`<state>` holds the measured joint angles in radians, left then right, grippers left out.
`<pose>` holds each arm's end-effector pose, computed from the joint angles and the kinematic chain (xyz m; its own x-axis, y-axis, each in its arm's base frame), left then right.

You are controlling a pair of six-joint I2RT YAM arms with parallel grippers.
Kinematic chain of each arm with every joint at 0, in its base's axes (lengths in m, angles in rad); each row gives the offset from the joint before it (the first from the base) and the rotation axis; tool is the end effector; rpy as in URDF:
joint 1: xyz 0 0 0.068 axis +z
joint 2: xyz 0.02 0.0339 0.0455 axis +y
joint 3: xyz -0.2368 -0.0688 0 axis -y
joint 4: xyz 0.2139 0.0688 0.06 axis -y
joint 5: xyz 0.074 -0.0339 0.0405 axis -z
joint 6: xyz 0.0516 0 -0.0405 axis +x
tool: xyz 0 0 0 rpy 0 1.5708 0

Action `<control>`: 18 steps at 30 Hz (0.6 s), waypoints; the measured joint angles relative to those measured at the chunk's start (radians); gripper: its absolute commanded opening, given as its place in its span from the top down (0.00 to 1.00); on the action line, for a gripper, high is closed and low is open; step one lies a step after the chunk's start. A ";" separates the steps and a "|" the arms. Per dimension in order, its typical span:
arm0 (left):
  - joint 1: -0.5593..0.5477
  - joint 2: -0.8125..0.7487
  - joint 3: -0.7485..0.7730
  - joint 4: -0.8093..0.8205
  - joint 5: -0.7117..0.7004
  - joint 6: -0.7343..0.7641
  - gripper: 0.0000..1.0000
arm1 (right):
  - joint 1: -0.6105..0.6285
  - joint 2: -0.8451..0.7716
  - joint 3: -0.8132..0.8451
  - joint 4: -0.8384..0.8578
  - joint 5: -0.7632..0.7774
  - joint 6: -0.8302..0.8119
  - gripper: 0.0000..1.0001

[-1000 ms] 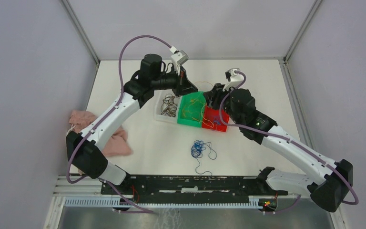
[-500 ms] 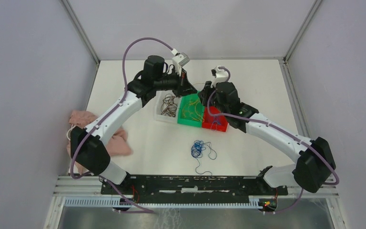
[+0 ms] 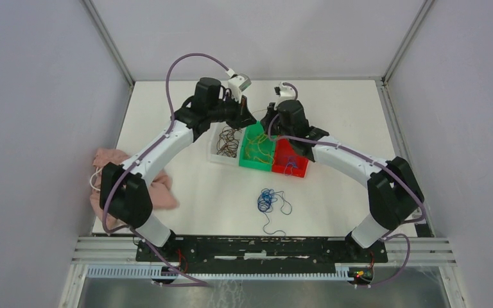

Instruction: Untangle the cables

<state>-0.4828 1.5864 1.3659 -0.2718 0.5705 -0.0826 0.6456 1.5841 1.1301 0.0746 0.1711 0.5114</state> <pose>0.2962 -0.1867 0.3065 -0.4842 0.1754 -0.8572 0.7749 0.5408 -0.3271 0.2910 0.2082 0.2642 -0.4863 0.2374 -0.8409 -0.2621 0.8784 0.3996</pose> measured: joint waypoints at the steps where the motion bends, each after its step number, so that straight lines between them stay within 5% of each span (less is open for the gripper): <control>1: 0.000 0.006 0.000 0.001 -0.023 0.010 0.97 | -0.007 0.019 0.008 0.000 -0.018 0.006 0.92; 11: 0.003 0.050 0.000 0.005 -0.154 0.132 0.97 | -0.067 0.201 0.115 -0.001 -0.185 0.057 0.93; 18: 0.003 0.109 0.000 0.022 -0.190 0.200 0.97 | -0.100 0.246 0.116 -0.034 -0.338 0.081 0.72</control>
<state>-0.4797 1.6951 1.3659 -0.2497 0.3805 0.1173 0.5453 1.8301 1.2457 0.0402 -0.1669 0.5926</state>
